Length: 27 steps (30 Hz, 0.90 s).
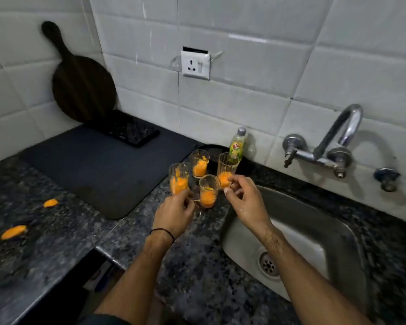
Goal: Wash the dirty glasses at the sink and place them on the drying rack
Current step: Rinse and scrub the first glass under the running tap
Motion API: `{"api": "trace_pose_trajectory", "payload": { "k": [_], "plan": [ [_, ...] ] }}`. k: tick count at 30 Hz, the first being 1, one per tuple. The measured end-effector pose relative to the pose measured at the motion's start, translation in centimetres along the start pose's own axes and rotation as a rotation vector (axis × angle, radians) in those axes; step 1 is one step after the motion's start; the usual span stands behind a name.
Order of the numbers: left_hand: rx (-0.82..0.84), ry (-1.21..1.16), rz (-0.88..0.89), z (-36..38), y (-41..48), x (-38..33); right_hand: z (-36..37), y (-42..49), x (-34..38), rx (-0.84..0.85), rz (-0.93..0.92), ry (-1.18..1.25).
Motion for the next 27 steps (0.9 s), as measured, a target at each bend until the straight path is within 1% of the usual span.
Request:
{"api": "trace_pose_trajectory", "payload": {
  "k": [3,5,8,12,15,17,22,24,27],
  "plan": [
    [0.055,0.022,-0.053,0.4,2.0,3.0,3.6,1.6,-1.3,0.124,0.094,-0.086],
    [0.125,0.029,-0.089,1.0,2.6,5.0,6.2,2.0,-2.5,0.215,0.149,-0.146],
    [0.207,0.053,-0.085,2.0,3.2,7.5,9.2,2.2,-3.6,0.255,0.211,-0.176],
    [0.249,0.125,-0.015,2.9,3.8,8.6,10.2,2.7,-3.8,0.094,0.249,-0.184],
    [0.204,0.139,-0.001,3.3,4.3,8.3,9.6,2.8,-3.6,0.042,0.287,-0.208],
    [0.214,0.123,0.023,4.1,4.5,7.3,8.4,2.2,-3.6,-0.006,0.321,-0.239],
    [0.335,-0.012,0.075,7.7,5.1,3.4,3.2,-0.4,-4.6,-0.169,0.409,-0.283],
    [0.378,-0.061,0.122,9.5,5.9,1.1,0.4,-1.2,-5.9,-0.215,0.475,-0.305],
    [0.399,-0.166,0.169,11.5,7.7,-3.2,-3.9,-2.0,-7.5,-0.262,0.548,-0.366]
  ]
}}
Point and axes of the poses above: each hand's wrist, its own y-axis towards the middle knuckle, its own z-axis out of the palm, x = y × z, the point moved 6 cm from there along y, towards the middle knuckle, and after that the axes turned 11 degrees about -y, right-handed, at the moved point
